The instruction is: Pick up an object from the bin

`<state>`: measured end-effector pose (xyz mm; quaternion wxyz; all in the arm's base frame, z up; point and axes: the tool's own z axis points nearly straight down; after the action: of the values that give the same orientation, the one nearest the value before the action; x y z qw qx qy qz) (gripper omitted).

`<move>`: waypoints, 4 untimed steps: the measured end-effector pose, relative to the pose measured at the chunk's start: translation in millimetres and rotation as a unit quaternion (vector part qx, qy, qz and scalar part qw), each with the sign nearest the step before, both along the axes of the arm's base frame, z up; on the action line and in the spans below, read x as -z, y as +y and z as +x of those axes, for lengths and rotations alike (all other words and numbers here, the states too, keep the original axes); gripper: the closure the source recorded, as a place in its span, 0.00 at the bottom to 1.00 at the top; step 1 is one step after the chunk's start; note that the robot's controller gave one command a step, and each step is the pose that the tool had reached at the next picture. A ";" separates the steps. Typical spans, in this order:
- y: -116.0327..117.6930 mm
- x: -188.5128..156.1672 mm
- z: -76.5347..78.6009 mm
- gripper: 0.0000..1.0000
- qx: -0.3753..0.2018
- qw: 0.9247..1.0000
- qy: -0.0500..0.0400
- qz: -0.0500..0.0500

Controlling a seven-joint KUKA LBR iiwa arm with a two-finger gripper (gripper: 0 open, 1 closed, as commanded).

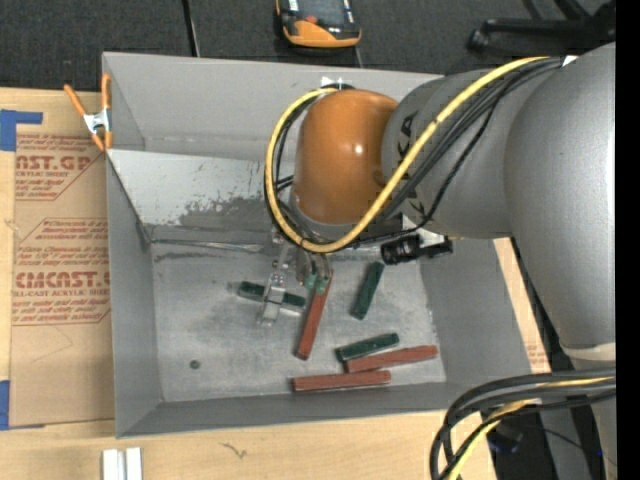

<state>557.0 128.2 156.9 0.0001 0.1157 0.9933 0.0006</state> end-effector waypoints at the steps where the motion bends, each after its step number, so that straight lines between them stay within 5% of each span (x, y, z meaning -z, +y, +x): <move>1: 16.8 41.5 14.2 0.00 0.007 1.000 0.000 0.000; 2: -12.3 87.7 15.4 0.00 0.075 0.997 0.000 0.000; 3: -21.7 88.2 17.4 1.00 0.044 0.999 -0.002 -0.001; 4: -20.9 87.6 17.5 1.00 0.040 0.999 -0.002 -0.001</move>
Offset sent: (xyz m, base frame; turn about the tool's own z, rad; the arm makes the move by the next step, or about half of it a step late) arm 0.0159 -0.0142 -0.0869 0.1501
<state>574.4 107.3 69.3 0.0025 0.1552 0.9879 -0.0007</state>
